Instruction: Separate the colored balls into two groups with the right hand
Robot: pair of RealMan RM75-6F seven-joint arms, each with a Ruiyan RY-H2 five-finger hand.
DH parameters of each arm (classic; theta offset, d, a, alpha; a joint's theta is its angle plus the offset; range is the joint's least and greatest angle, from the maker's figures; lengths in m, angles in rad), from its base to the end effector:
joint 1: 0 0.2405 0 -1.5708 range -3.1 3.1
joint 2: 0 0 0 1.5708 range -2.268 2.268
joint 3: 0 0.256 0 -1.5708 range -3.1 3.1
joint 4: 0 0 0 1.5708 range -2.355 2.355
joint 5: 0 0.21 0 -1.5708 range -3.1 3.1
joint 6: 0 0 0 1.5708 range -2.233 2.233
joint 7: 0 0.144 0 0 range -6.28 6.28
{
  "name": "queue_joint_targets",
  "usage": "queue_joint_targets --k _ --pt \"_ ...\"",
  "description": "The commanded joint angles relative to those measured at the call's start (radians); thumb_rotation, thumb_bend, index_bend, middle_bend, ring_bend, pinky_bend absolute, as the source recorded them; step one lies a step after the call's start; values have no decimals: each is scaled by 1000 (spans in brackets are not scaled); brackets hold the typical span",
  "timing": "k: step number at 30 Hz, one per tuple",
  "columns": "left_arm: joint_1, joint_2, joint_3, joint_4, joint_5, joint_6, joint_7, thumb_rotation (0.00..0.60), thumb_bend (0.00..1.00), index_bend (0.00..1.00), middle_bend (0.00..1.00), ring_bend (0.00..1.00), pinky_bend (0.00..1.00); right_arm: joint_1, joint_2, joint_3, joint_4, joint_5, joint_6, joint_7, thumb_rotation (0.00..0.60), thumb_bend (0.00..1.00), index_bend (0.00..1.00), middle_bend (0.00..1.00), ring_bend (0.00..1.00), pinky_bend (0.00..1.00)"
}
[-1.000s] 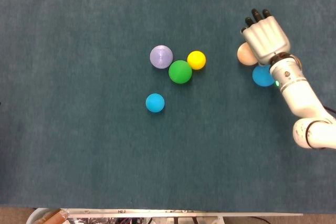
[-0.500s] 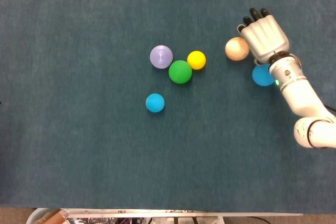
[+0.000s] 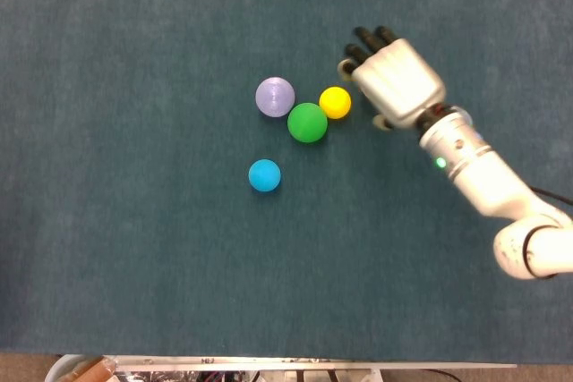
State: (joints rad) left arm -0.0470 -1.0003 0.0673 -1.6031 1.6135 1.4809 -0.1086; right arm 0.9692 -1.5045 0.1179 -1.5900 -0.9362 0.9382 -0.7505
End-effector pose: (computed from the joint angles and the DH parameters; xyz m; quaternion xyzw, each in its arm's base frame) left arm -0.3230 0.1433 0.1765 -0.6405 -0.4089 -0.3502 0.5476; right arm -0.0855 -0.3503 -0.0211 0.8359 -0.2122 0.2890 0.4155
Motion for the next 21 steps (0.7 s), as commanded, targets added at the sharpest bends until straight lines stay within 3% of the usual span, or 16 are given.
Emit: queue_joint_targets --k 1,21 --pt "6 3 2 1 -2 6 -3 600 443 315 219 209 195 20 -21 1 -15 -10 1 -26 600 16 367 272 112 191" --pt "28 6 5 15 -6 26 -19 600 443 315 218 209 195 116 -176 -21 85 68 -17 -196 600 15 367 272 112 191"
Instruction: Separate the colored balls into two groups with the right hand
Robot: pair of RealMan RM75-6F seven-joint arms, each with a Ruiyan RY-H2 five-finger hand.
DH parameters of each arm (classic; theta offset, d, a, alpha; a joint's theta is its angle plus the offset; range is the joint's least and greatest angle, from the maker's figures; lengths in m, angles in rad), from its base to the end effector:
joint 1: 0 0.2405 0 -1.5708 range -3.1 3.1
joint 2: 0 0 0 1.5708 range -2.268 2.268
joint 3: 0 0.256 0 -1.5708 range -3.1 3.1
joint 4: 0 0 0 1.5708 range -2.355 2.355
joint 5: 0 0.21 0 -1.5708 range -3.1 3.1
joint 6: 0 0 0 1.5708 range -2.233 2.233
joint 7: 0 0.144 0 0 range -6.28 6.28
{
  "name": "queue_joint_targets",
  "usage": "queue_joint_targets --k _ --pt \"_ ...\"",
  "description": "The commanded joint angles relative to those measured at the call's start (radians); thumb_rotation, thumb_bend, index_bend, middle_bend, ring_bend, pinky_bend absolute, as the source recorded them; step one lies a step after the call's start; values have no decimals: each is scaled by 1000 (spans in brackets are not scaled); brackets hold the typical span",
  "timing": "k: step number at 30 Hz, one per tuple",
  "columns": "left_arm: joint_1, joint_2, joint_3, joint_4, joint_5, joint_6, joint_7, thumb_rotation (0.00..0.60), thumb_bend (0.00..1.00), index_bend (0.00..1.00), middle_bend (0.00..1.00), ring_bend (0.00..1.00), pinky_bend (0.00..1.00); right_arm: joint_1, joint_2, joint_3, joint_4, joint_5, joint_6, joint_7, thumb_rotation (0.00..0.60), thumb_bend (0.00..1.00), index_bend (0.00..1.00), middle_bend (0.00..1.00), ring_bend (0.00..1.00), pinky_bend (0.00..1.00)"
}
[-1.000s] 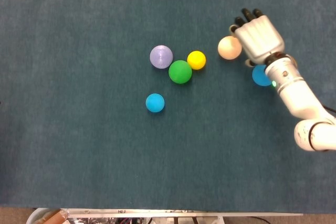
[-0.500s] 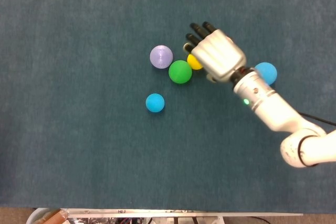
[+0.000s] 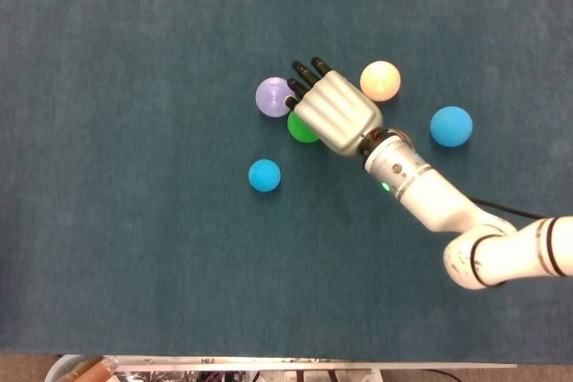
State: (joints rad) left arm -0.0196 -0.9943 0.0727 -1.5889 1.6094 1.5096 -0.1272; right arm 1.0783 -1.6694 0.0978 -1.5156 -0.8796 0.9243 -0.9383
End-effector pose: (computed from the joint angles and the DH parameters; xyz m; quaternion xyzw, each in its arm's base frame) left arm -0.3287 0.1338 0.1833 -0.6301 -0.4116 -0.3490 0.5583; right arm -0.0466 -0.3337 -0.0744 0.8736 -0.1326 0.2635 0.3871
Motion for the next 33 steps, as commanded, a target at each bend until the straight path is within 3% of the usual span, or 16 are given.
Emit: queue_joint_targets --k 1,21,33 --pt "0 0 0 2 -3 -4 -1 600 443 315 218 209 195 10 -16 -2 16 17 -5 -12 600 15 367 272 112 191" --pt "4 -1 -2 21 -12 -10 -23 600 443 315 218 209 195 49 -103 -14 124 35 -11 -50 600 16 370 272 112 191" --pt "5 -4 -1 26 -7 -10 -31 600 443 315 217 209 195 33 -120 -29 152 -9 16 -39 600 55 482 279 112 191"
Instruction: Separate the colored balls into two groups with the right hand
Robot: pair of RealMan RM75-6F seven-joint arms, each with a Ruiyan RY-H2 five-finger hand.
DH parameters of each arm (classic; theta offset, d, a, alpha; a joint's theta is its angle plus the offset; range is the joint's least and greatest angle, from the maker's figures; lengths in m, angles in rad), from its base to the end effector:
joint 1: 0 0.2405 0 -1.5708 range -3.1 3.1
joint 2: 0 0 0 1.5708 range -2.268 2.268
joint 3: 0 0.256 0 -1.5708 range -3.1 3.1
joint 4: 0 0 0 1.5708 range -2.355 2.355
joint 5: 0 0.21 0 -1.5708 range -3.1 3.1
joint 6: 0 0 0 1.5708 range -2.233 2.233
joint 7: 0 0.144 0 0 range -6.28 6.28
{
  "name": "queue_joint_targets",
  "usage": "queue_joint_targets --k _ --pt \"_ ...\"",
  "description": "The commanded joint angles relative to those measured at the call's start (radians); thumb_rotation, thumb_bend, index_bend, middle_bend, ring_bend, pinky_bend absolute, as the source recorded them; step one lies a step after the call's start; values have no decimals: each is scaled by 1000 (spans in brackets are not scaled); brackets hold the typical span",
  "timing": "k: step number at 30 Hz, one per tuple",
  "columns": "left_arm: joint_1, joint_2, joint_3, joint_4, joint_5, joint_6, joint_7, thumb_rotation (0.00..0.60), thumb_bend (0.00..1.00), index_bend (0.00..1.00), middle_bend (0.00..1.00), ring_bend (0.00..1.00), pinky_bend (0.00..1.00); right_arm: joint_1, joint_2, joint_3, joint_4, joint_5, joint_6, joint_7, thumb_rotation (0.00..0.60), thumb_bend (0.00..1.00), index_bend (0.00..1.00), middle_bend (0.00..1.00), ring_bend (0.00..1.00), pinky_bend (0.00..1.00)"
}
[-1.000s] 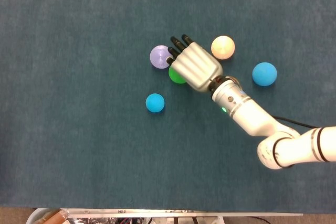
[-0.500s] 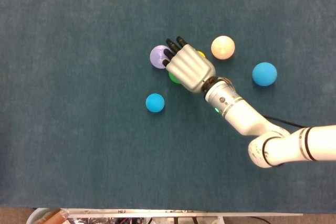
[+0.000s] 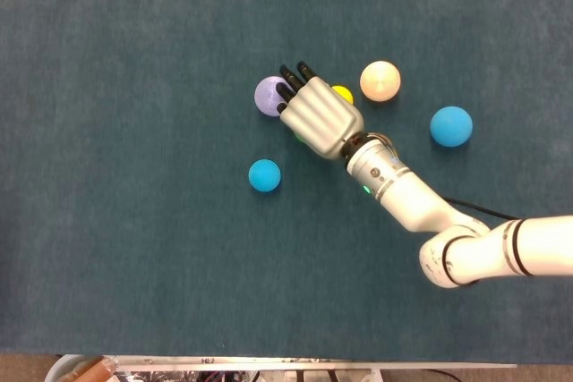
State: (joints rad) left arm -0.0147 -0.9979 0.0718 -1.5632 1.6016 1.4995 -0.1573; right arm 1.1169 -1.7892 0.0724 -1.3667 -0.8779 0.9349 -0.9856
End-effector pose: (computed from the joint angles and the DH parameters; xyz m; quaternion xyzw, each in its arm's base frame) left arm -0.3356 0.1323 0.1845 -0.6260 -0.4200 -0.3452 0.5592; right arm -0.0431 -0.3364 -0.1045 0.8775 -0.0904 0.2465 0.4014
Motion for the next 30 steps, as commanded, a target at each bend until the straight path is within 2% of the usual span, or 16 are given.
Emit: queue_joint_targets --k 1,6,19,22,27,30 --pt "-1 -1 0 0 2 0 -1 600 443 316 217 209 195 -9 0 -4 4 -18 8 13 600 57 490 280 112 191" --pt "0 -1 0 -1 7 3 -1 600 443 316 217 209 195 -28 12 -8 -5 -55 24 39 600 59 501 284 114 191" --pt "0 3 3 -9 11 1 6 600 443 316 217 209 195 -98 116 -34 -121 -133 74 85 600 57 501 285 116 191" --pt "-3 5 3 -15 18 3 10 600 443 316 217 209 195 -94 129 -21 -141 -120 53 88 600 58 492 285 116 191" --pt "2 11 4 -23 15 7 17 600 443 316 217 209 195 -69 151 -6 -174 -62 6 50 600 60 371 247 101 176" --pt "6 12 6 -25 11 6 19 600 443 316 217 209 195 -54 147 0 -175 -18 -11 27 600 60 357 225 74 142"
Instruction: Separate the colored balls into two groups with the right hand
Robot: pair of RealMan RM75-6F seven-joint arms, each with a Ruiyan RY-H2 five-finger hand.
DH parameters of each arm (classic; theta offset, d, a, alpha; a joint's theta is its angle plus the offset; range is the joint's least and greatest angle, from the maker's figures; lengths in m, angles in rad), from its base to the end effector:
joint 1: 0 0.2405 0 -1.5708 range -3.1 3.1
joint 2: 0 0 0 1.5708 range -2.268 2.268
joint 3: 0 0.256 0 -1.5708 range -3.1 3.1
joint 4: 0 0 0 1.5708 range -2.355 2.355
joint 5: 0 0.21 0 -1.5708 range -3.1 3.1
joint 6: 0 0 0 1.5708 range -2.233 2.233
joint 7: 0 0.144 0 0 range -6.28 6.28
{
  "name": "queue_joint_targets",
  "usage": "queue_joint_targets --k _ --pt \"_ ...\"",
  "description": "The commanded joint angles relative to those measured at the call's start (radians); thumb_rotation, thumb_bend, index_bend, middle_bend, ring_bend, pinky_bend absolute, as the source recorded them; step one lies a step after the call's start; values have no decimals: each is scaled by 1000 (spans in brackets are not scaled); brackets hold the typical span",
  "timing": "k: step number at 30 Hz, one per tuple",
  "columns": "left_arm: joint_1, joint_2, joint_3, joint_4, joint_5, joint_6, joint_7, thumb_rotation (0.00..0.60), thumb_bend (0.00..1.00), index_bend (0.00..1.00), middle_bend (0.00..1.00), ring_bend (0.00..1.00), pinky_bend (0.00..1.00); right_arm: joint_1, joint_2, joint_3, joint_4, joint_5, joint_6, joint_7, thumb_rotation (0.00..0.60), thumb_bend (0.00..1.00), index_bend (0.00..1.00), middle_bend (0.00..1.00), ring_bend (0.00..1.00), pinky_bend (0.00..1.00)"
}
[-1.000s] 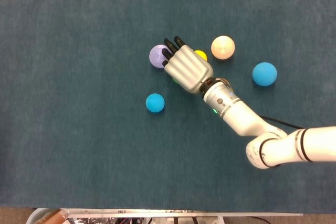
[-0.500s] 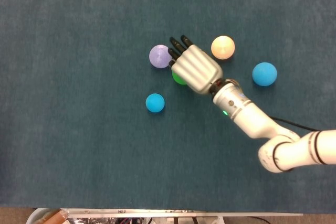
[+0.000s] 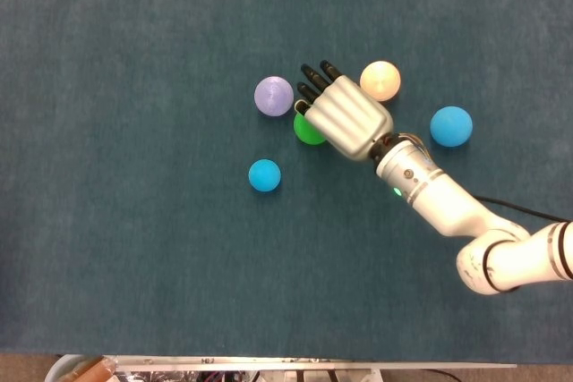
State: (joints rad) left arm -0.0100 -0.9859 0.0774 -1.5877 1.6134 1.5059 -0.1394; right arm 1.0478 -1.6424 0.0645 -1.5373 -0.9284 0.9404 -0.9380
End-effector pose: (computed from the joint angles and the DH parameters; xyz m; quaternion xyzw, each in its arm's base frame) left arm -0.3308 0.1295 0.1849 -0.6296 -0.4177 -0.3445 0.5572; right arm -0.0601 -0.3281 -0.0685 0.8767 -0.1174 0.2570 0.3893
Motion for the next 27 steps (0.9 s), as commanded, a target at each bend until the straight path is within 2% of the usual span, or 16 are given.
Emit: queue_joint_targets --k 1,6,18,22,27 --pt "2 0 1 -1 -1 0 2 600 443 316 217 209 195 18 -4 9 0 40 -18 -26 600 59 355 219 67 131" --pt "2 2 1 -4 -4 -3 5 600 443 316 217 209 195 34 -24 19 17 80 -29 -32 600 58 354 210 53 107" --pt "0 -3 4 1 -3 -12 -1 600 443 316 217 209 195 49 -52 3 56 102 -31 -32 600 57 354 210 53 107" --pt "3 -3 5 5 -8 -12 -5 600 443 316 216 209 195 42 -48 -13 53 93 -25 -28 600 57 354 210 53 107" --pt "4 -4 6 10 -7 -13 -12 600 443 316 215 209 195 8 9 -55 -5 60 8 -22 600 57 353 209 53 107"
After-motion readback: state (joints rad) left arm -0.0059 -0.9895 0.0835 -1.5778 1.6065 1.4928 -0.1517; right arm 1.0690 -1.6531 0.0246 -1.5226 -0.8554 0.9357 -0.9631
